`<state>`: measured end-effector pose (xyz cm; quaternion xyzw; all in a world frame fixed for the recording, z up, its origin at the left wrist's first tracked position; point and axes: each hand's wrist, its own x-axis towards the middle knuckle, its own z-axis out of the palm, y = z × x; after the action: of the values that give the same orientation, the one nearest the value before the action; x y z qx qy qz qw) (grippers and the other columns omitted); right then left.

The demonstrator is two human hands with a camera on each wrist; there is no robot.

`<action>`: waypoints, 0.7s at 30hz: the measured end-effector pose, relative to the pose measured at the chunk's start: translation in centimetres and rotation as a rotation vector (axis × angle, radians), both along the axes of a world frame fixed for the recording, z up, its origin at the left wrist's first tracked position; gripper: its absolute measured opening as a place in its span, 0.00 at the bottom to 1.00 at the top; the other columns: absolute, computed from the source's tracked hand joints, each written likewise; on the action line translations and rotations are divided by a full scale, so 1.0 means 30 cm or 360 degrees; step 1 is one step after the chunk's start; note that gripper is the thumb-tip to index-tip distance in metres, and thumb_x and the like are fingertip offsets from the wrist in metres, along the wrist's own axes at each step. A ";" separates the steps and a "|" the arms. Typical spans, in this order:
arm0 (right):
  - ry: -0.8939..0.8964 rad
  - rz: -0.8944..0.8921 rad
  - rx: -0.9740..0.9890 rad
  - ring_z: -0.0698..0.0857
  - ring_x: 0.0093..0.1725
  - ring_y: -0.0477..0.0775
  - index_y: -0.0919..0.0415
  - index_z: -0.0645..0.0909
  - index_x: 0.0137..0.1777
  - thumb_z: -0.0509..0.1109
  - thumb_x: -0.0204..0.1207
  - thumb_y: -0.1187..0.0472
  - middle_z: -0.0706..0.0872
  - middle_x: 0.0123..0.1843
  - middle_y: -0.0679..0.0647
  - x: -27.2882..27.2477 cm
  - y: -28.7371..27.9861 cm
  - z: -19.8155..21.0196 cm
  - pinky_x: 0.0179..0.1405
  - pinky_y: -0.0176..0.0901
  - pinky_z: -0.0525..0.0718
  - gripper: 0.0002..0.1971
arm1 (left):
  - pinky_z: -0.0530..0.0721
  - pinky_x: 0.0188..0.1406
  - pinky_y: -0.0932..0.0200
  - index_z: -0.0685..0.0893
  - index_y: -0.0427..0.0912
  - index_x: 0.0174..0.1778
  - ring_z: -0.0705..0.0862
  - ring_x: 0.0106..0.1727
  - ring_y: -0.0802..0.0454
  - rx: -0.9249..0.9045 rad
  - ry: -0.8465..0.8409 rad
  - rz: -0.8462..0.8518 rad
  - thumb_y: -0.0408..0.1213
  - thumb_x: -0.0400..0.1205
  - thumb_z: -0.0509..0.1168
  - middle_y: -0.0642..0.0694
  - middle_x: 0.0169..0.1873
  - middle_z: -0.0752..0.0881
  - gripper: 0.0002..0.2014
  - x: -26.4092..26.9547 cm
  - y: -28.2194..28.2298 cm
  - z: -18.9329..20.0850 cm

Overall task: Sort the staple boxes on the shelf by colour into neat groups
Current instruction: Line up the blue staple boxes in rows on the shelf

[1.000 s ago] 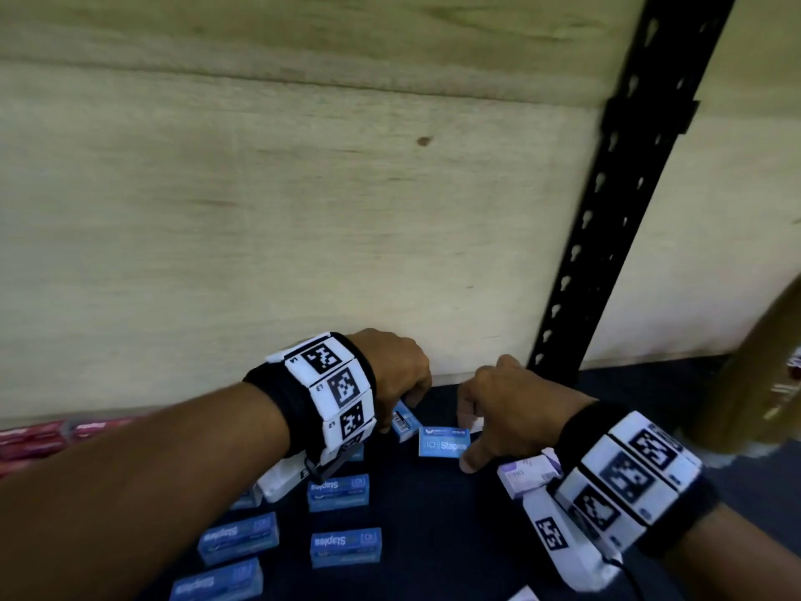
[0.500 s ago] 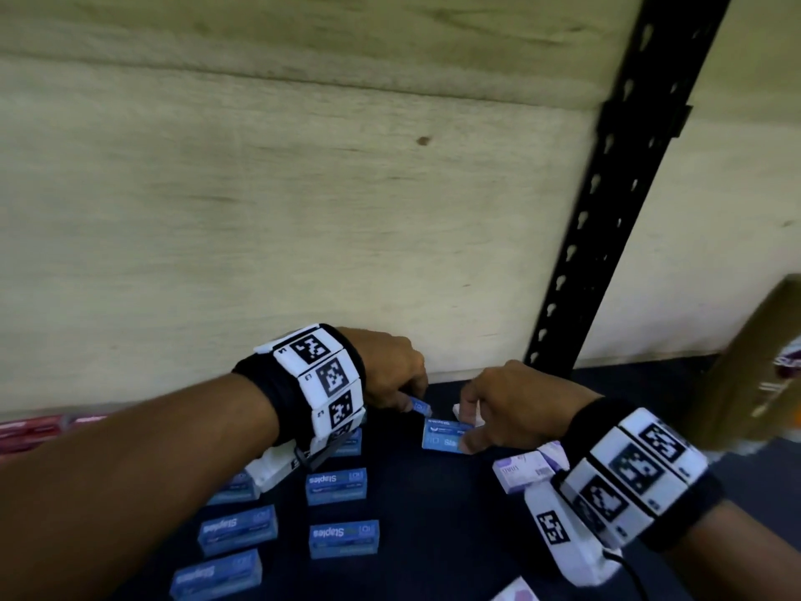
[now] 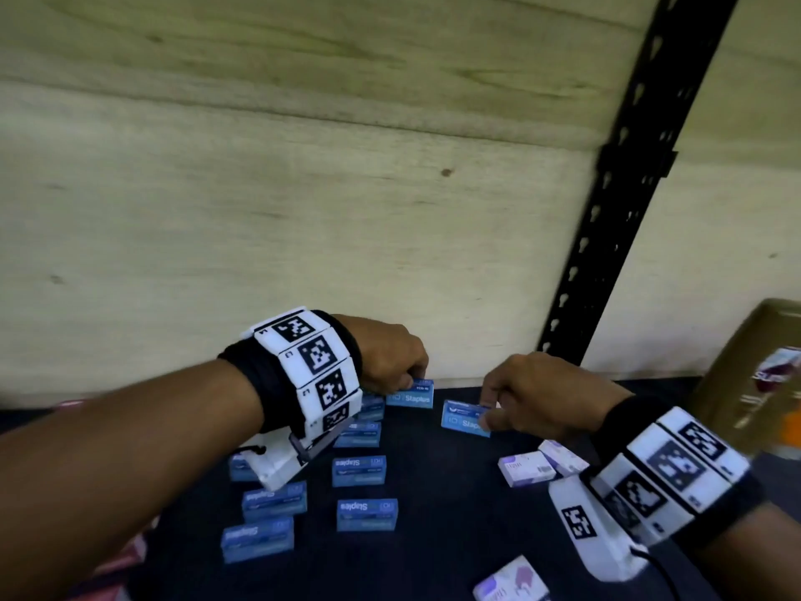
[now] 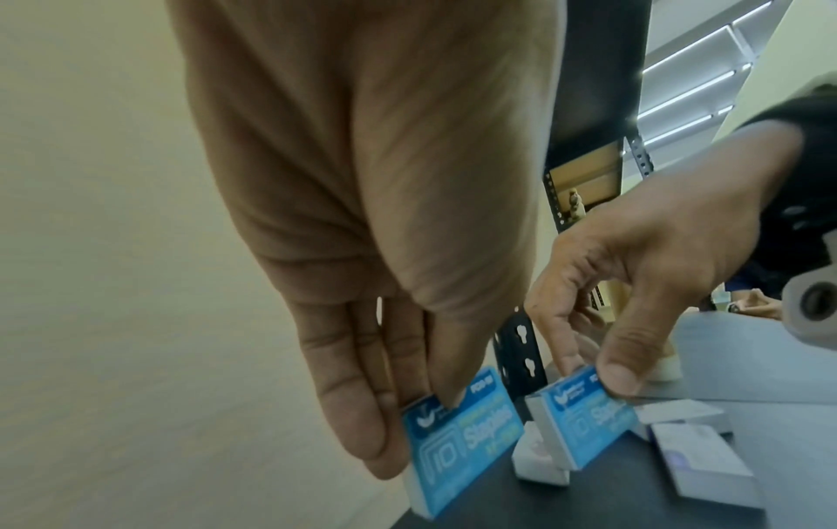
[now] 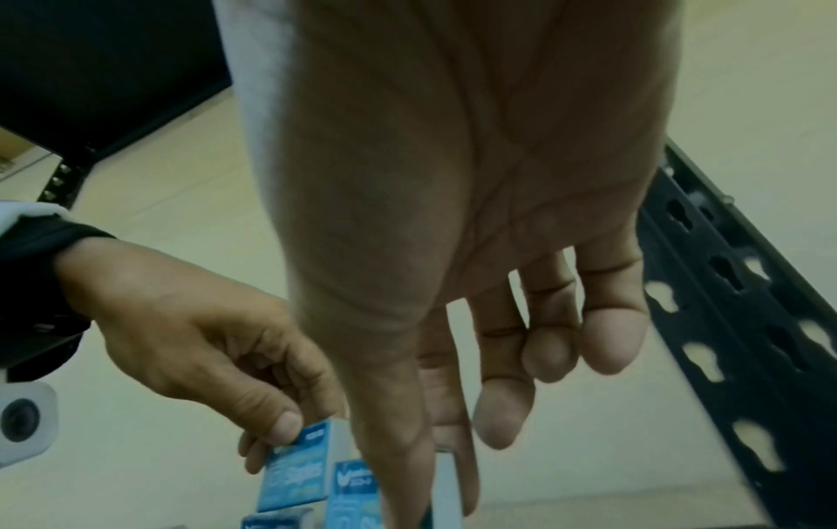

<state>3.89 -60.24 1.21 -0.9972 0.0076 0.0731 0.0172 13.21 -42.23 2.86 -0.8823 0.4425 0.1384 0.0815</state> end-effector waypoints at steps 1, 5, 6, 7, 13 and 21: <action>-0.0019 0.0029 0.0021 0.80 0.41 0.44 0.46 0.85 0.49 0.74 0.75 0.43 0.79 0.35 0.39 -0.009 0.010 0.008 0.41 0.37 0.77 0.10 | 0.77 0.49 0.57 0.79 0.44 0.70 0.80 0.48 0.51 0.0010 -0.0004 0.0008 0.41 0.89 0.57 0.47 0.56 0.84 0.15 -0.017 0.021 0.012; -0.0051 0.0134 0.0161 0.82 0.41 0.41 0.44 0.85 0.47 0.75 0.74 0.42 0.85 0.41 0.43 -0.058 0.070 0.038 0.37 0.34 0.73 0.08 | 0.81 0.49 0.57 0.79 0.45 0.69 0.81 0.45 0.53 0.0032 -0.0063 0.0036 0.42 0.89 0.57 0.49 0.55 0.85 0.15 -0.113 0.124 0.067; -0.0053 0.0172 0.0187 0.82 0.43 0.41 0.44 0.85 0.48 0.75 0.74 0.41 0.86 0.43 0.43 -0.068 0.085 0.044 0.39 0.33 0.74 0.09 | 0.82 0.49 0.57 0.80 0.45 0.68 0.82 0.45 0.54 0.0032 -0.0080 0.0043 0.43 0.89 0.57 0.50 0.55 0.85 0.15 -0.137 0.147 0.079; -0.0055 0.0213 0.0210 0.83 0.44 0.41 0.44 0.86 0.49 0.75 0.74 0.41 0.86 0.44 0.42 -0.084 0.106 0.049 0.40 0.33 0.75 0.10 | 0.83 0.52 0.55 0.80 0.46 0.68 0.82 0.47 0.53 0.0035 -0.0099 0.0051 0.44 0.88 0.58 0.50 0.56 0.85 0.15 -0.167 0.178 0.090; 0.0082 0.0303 0.0304 0.81 0.32 0.35 0.47 0.87 0.47 0.77 0.73 0.44 0.86 0.34 0.38 -0.180 0.231 0.046 0.36 0.30 0.75 0.09 | 0.83 0.51 0.55 0.82 0.49 0.65 0.82 0.49 0.52 0.0071 -0.0103 0.0122 0.45 0.85 0.61 0.52 0.57 0.85 0.14 -0.330 0.330 0.099; 0.0224 0.0257 0.0160 0.88 0.36 0.41 0.55 0.84 0.47 0.73 0.76 0.53 0.93 0.41 0.46 -0.257 0.364 -0.019 0.47 0.38 0.84 0.07 | 0.78 0.42 0.56 0.83 0.47 0.51 0.79 0.43 0.49 0.0083 -0.0058 0.0233 0.39 0.83 0.60 0.51 0.42 0.81 0.06 -0.467 0.444 -0.030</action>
<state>-3.81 -49.32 0.63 -0.9848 -0.0751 0.1443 0.0607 -0.79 -28.92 1.95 -0.9122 0.3714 0.1394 0.1022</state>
